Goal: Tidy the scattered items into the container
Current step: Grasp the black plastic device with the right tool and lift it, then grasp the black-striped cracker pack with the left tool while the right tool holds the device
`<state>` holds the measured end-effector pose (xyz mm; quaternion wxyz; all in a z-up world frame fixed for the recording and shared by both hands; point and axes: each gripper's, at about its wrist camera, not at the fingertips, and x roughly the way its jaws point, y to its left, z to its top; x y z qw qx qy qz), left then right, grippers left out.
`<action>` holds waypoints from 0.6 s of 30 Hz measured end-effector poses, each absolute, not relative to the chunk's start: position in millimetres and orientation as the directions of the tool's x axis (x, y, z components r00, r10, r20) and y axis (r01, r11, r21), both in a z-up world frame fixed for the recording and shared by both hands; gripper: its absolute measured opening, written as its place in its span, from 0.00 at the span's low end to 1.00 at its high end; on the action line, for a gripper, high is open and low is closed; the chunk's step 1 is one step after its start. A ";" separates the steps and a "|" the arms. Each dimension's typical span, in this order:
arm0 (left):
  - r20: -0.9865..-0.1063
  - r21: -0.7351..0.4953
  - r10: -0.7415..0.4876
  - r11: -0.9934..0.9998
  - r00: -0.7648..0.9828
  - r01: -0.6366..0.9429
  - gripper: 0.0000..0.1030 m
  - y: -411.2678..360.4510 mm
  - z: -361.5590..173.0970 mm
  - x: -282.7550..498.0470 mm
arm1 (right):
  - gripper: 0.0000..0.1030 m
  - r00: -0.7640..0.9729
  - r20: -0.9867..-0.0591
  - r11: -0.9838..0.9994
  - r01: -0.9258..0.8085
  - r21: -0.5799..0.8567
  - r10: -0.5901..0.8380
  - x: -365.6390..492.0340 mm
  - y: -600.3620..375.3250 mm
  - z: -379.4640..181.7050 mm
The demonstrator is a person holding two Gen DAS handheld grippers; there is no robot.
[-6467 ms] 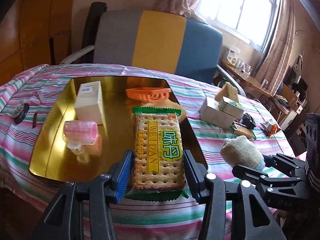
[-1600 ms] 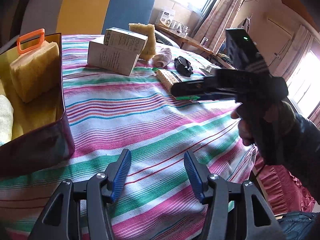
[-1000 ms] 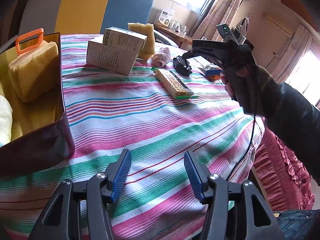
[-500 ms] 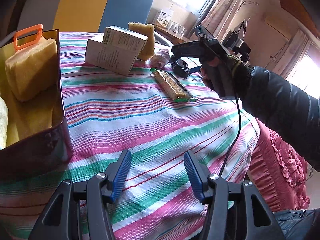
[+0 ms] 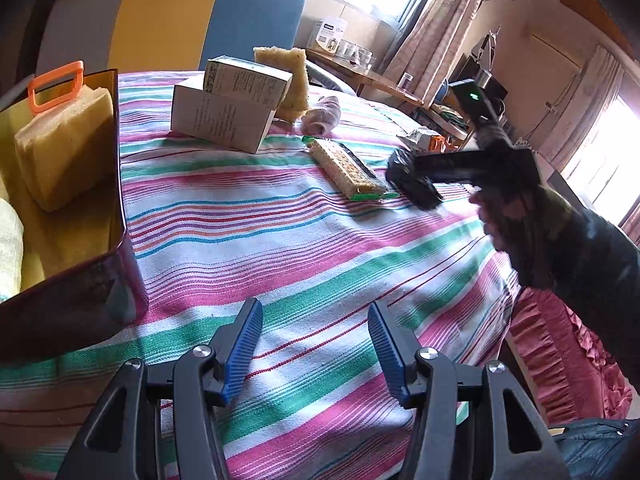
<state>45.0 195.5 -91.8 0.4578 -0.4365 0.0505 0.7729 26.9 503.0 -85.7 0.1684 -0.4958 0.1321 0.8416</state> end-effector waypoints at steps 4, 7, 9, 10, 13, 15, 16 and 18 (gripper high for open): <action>-0.746 -0.281 0.635 -0.573 -0.201 -0.770 0.56 201.5 -90.1 47.1 | 0.80 -0.469 -0.877 -0.935 -0.345 0.076 0.102 66.3 476.7 -86.8; -0.784 -0.258 0.593 -0.582 -0.185 -0.771 0.58 210.2 -86.2 44.3 | 0.96 -0.475 -0.876 -0.942 -0.324 0.083 0.086 87.4 460.3 -90.0; -0.815 -0.257 0.554 -0.607 -0.169 -0.752 0.58 217.1 -81.5 38.5 | 0.99 -0.492 -0.866 -0.938 -0.335 0.088 0.094 96.3 455.9 -91.2; -0.828 -0.260 0.537 -0.623 -0.162 -0.738 0.58 220.5 -78.7 34.6 | 0.99 -0.507 -0.856 -0.933 -0.347 0.097 0.100 100.1 456.6 -91.5; -0.833 -0.259 0.526 -0.642 -0.169 -0.722 0.58 234.0 -65.3 24.5 | 0.99 -0.550 -0.831 -0.898 -0.405 0.175 0.086 114.8 464.6 -87.6; -0.829 -0.246 0.531 -0.631 -0.178 -0.735 0.58 250.6 -53.3 20.6 | 0.99 -0.579 -0.812 -0.860 -0.450 0.240 0.076 126.6 475.2 -85.9; -0.826 -0.239 0.533 -0.625 -0.182 -0.743 0.58 259.4 -47.1 18.8 | 0.99 -0.589 -0.804 -0.844 -0.470 0.259 0.081 131.7 479.9 -85.4; -0.825 -0.219 0.532 -0.611 -0.189 -0.761 0.58 281.2 -38.9 15.2 | 0.99 -0.573 -0.807 -0.836 -0.506 0.213 0.142 137.2 483.1 -86.0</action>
